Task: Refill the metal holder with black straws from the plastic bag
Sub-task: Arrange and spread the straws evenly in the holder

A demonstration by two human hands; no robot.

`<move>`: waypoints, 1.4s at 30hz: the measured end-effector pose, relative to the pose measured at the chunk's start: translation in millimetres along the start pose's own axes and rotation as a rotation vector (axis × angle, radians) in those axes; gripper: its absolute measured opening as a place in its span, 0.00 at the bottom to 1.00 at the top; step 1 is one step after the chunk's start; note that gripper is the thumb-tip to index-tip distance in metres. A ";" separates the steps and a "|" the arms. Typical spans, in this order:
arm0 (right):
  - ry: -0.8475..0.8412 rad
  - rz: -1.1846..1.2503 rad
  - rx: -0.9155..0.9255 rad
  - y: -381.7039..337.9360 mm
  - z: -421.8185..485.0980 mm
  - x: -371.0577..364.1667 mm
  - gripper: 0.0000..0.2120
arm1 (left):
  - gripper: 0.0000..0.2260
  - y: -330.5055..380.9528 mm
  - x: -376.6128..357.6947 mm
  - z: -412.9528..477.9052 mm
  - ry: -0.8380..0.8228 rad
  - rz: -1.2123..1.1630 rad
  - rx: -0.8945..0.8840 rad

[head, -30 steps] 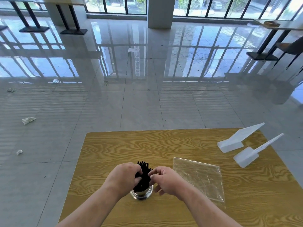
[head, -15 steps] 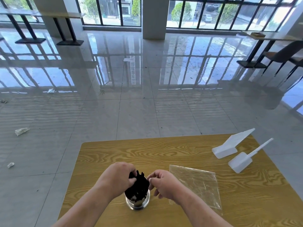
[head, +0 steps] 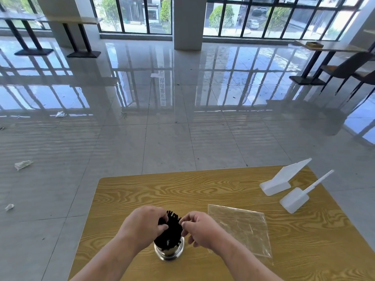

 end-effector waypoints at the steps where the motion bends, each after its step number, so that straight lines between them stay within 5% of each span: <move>1: 0.001 0.001 -0.001 0.4 -0.3 0.0 0.08 | 0.04 0.3 -0.3 -0.3 0.000 0.003 -0.001; 42: 0.027 0.032 0.003 -6.7 5.7 6.6 0.08 | 0.06 -33.0 106.8 7.1 0.078 -0.131 0.140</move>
Point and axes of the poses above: each hand's wrist, its own z-axis towards the middle knuckle, its own x-axis out of the back of the hand, y = z × x, the point moved 3 cm from there along z, towards the middle knuckle, and after that the axes turned 15 degrees about z, right-handed, at the moved point
